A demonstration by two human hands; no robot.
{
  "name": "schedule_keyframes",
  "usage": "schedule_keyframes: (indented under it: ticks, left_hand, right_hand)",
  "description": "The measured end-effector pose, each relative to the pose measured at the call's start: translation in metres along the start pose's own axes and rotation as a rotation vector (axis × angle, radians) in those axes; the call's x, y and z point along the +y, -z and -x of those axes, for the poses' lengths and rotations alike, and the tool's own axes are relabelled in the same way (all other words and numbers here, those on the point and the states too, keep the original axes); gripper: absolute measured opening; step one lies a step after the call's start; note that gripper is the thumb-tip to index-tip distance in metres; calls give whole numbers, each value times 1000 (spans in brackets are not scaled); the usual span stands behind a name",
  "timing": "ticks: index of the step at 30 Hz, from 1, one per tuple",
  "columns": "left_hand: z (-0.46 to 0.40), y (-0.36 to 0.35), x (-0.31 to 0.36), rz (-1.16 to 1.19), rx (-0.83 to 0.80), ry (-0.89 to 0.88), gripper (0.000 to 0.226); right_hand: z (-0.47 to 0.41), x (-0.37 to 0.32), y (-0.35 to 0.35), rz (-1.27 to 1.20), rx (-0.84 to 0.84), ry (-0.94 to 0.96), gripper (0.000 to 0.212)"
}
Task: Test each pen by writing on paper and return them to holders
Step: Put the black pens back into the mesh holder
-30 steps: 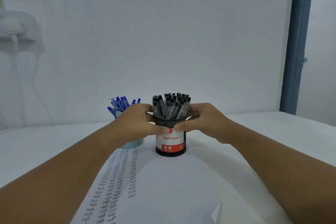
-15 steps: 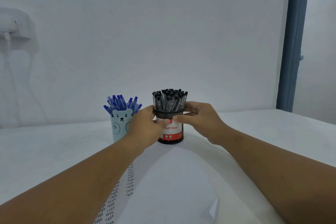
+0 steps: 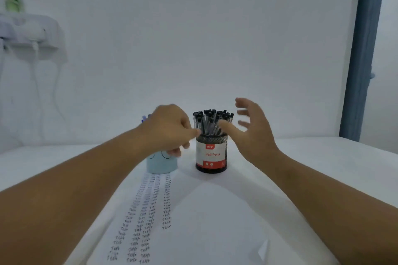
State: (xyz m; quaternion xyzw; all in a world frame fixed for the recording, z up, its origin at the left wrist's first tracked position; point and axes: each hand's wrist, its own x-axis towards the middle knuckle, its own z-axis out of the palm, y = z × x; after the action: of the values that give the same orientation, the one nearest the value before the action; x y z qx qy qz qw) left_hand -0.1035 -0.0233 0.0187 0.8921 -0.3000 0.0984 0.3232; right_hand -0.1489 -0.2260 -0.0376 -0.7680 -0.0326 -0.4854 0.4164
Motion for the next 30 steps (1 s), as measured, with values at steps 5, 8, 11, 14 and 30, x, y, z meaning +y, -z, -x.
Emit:
schedule_keyframes:
  ticks: [5,8,11,14,30]
  left_hand:
    - [3,26,-54,147,543,-232,21]
    - [3,19,-90,226,646,-187,25]
    - [-2,10,-116,451,388,118,44]
    - [2,-2,-131,591,25,199,69]
    - [-6,-34,-129,542,36,109,74]
  right_hand:
    - [-3,-48,-29,69,30,378,36]
    - [-3,-67,-61,65,-132,316,38]
    - [-5,-72,-88,146,-345,88,56]
    - [-9,-74,-112,251,-480,5,70]
    - [-54,-74,-136,269,-361,-45,28]
